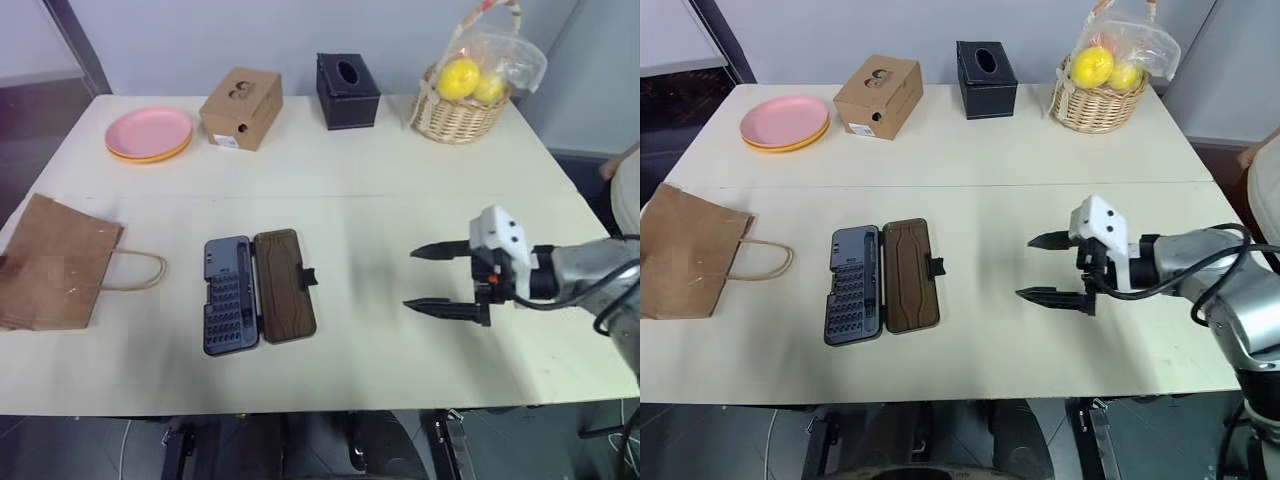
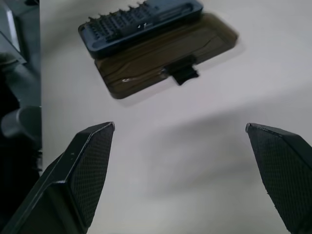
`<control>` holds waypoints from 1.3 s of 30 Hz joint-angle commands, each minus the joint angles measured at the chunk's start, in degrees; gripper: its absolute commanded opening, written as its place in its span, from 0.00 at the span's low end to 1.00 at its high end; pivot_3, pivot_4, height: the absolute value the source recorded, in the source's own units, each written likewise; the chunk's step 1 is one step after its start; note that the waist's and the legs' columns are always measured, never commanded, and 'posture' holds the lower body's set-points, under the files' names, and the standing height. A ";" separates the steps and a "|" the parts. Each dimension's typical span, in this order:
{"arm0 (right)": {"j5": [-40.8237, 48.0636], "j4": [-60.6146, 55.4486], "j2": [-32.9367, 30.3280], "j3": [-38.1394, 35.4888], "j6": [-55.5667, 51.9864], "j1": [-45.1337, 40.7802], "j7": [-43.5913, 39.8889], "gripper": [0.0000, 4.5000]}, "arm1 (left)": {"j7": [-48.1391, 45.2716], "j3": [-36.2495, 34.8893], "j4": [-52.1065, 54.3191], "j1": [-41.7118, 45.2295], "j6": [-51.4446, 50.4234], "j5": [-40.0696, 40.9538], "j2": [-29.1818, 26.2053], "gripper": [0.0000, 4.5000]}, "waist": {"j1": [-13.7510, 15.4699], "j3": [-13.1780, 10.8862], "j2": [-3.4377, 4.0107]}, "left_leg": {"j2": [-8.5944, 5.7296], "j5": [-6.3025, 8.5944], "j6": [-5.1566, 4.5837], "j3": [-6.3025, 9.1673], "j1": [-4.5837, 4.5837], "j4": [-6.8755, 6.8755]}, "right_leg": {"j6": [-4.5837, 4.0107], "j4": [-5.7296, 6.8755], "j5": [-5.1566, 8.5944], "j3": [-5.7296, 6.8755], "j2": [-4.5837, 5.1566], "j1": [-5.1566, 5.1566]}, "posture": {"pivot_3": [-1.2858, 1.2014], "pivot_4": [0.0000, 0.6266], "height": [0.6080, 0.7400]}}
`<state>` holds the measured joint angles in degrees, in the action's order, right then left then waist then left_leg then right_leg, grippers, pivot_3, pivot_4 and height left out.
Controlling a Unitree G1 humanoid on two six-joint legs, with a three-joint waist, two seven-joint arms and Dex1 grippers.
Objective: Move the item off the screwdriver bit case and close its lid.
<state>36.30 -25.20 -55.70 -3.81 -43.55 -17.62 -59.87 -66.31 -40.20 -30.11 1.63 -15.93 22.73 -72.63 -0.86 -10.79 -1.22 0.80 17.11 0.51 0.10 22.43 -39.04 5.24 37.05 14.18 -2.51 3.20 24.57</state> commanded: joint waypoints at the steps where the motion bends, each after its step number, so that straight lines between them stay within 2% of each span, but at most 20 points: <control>1: 1.44 -3.86 2.41 2.43 -5.81 -2.10 5.46 1.00 | -12.03 -6.19 12.23 -3.87 -9.80 5.48 -4.30 0.84 | -0.15 -0.02 0.03 | -0.01 0.00 0.00 -0.02 0.00 0.01 | -0.01 0.00 0.00 0.00 0.03 0.02 | 0.52 0.24 1.00; 4: 1.47 -6.55 5.51 5.80 -11.99 -2.84 11.34 1.00 | -22.81 -9.36 25.60 -9.78 -19.54 9.64 -6.15 0.84 | -0.22 -0.02 0.04 | -0.01 0.00 0.00 -0.03 0.02 0.07 | -0.03 -0.02 0.02 0.01 0.03 0.04 | 0.52 0.24 1.00; 6: 3.28 -8.28 9.05 7.63 -17.07 -3.07 15.40 1.00 | -25.92 -9.21 34.01 -14.82 -20.90 11.90 -7.28 0.84 | -0.25 -0.04 0.06 | -0.03 -0.01 0.01 -0.06 0.02 0.08 | -0.05 -0.02 0.03 0.01 0.03 0.06 | 0.52 0.24 1.00; 9: 4.13 -10.49 12.68 9.97 -20.67 -2.30 18.65 1.00 | -26.19 -7.20 40.16 -18.25 -18.54 11.44 -7.80 0.84 | -0.23 -0.10 0.18 | -0.03 -0.01 0.02 -0.06 0.03 0.09 | -0.05 -0.01 0.03 0.00 -0.01 0.08 | 0.52 0.24 1.00; 10: 3.83 -11.05 14.01 11.67 -21.74 -2.30 20.02 1.00 | -26.19 -5.82 40.98 -18.86 -16.83 11.07 -8.02 0.84 | -0.23 -0.10 0.18 | -0.03 -0.02 0.01 -0.06 0.02 0.09 | -0.05 0.01 0.03 0.00 -0.03 0.08 | 0.52 0.24 1.00; 13: 1.59 -7.08 23.37 16.83 -24.14 -5.31 26.80 1.00 | -26.17 2.85 39.07 -14.97 -11.22 9.63 -8.70 0.84 | -0.44 -0.07 0.15 | 0.04 -0.02 0.01 -0.06 -0.03 0.07 | -0.05 0.00 0.03 -0.03 -0.35 0.05 | 0.52 0.24 1.00; 16: -3.03 -3.54 27.73 22.81 -22.90 -7.87 29.65 1.00 | -25.82 8.69 37.43 -9.09 -10.06 9.88 -8.86 0.84 | -0.43 -0.09 0.18 | 0.06 -0.03 0.02 -0.08 0.00 0.06 | -0.07 0.03 0.04 -0.05 -0.59 0.11 | 0.52 0.24 1.00; 19: -5.91 0.98 33.27 25.19 -22.95 -10.57 33.38 1.00 | -26.09 12.54 36.77 -4.43 -10.03 10.64 -9.18 0.84 | -0.29 -0.07 0.12 | 0.03 -0.03 0.02 -0.18 0.02 0.03 | -0.07 0.02 0.03 -0.06 -0.62 0.12 | 0.52 0.24 1.00; 23: -11.92 5.10 34.17 27.36 -20.65 -12.36 36.49 1.00 | -26.17 15.95 35.63 0.00 -10.20 10.12 -8.80 0.84 | -0.30 -0.07 0.13 | 0.02 -0.03 0.01 -0.30 0.05 0.04 | -0.05 0.04 0.02 -0.06 -0.60 0.13 | 0.52 0.24 1.00; 25: -12.28 6.29 34.84 26.07 -20.61 -12.47 37.05 1.00 | -26.16 16.79 35.41 1.07 -10.27 9.88 -8.48 0.84 | -0.31 -0.07 0.12 | 0.01 -0.03 0.01 -0.32 0.05 0.04 | -0.04 0.03 0.02 -0.06 -0.60 0.13 | 0.52 0.24 1.00; 29: -14.50 6.39 33.30 28.39 -18.94 -12.17 35.97 1.00 | -25.57 17.67 35.92 2.03 -10.66 9.57 -7.63 0.84 | -0.32 -0.07 0.12 | 0.01 -0.03 0.01 -0.31 0.03 0.04 | -0.04 0.04 0.03 -0.06 -0.61 0.12 | 0.52 0.24 1.00; 32: -16.83 4.88 30.54 31.36 -16.89 -11.42 34.31 0.71 | -25.27 17.69 36.49 2.51 -11.36 9.75 -7.32 0.86 | -0.26 -0.07 0.12 | 0.01 -0.03 0.01 -0.31 0.03 0.04 | -0.04 0.04 0.03 -0.06 -0.61 0.12 | 0.52 0.24 1.00; 38: -22.38 5.70 25.42 35.09 -11.23 -11.29 32.43 0.05 | -24.65 18.90 36.12 4.98 -12.36 9.97 -7.07 0.86 | -0.07 -0.02 0.04 | -0.01 -0.03 0.01 -0.29 -0.04 -0.02 | -0.04 0.00 0.04 -0.06 -0.59 -0.01 | 0.52 0.24 1.00; 39: -22.45 5.61 25.35 34.96 -11.23 -11.22 32.11 0.00 | -24.63 19.04 36.11 5.19 -12.43 9.93 -7.02 0.86 | -0.09 -0.02 0.04 | -0.01 -0.03 0.01 -0.29 -0.06 -0.02 | -0.04 0.00 0.04 -0.06 -0.59 -0.03 | 0.52 0.24 1.00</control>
<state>16.13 -21.96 -28.74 30.49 -53.65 -29.78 -27.68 -91.01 -20.96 5.75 5.63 -28.25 32.62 -79.60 -0.96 -10.81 -1.17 0.79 17.07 0.52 -0.19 22.37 -39.07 5.20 37.06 14.22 -2.57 2.60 24.55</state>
